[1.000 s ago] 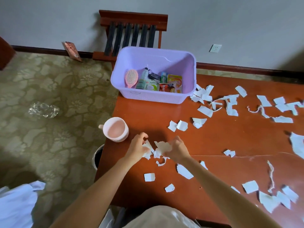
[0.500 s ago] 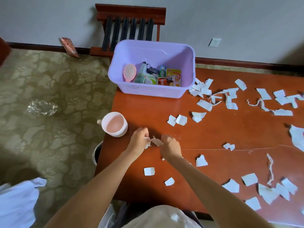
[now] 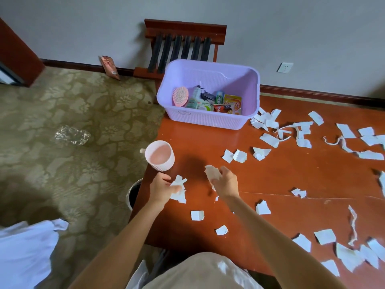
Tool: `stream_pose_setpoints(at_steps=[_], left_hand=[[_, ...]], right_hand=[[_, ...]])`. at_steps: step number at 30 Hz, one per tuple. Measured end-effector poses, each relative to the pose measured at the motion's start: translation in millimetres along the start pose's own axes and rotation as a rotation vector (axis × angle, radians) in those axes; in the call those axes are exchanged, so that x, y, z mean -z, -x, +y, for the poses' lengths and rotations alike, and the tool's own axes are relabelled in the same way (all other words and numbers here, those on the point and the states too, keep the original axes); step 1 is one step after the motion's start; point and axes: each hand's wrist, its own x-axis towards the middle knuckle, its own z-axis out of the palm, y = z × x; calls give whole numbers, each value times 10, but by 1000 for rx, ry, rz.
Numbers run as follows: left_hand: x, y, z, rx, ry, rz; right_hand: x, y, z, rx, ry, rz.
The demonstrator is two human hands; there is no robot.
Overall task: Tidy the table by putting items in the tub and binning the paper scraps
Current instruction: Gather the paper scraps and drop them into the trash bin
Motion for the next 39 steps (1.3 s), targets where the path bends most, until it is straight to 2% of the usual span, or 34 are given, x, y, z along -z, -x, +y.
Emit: stream_pose_setpoints(at_steps=[4, 11, 21, 25, 32, 39], left_hand=[[-72, -9, -15, 35, -79, -43], [-170, -39, 22, -8, -186, -3], [-67, 98, -99, 49, 46, 120], [-83, 215, -169, 84, 83, 154], [-95, 339, -267, 122, 116, 209], [-90, 419, -266, 131, 159, 248]], right_hand=[[-44, 48, -1, 5, 23, -10], [84, 120, -38, 54, 105, -27], [-136, 621, 142, 88, 224, -269], [-353, 726, 281, 4, 224, -237], [-463, 797, 401, 78, 397, -182], [-435, 746, 417, 49, 352, -162]])
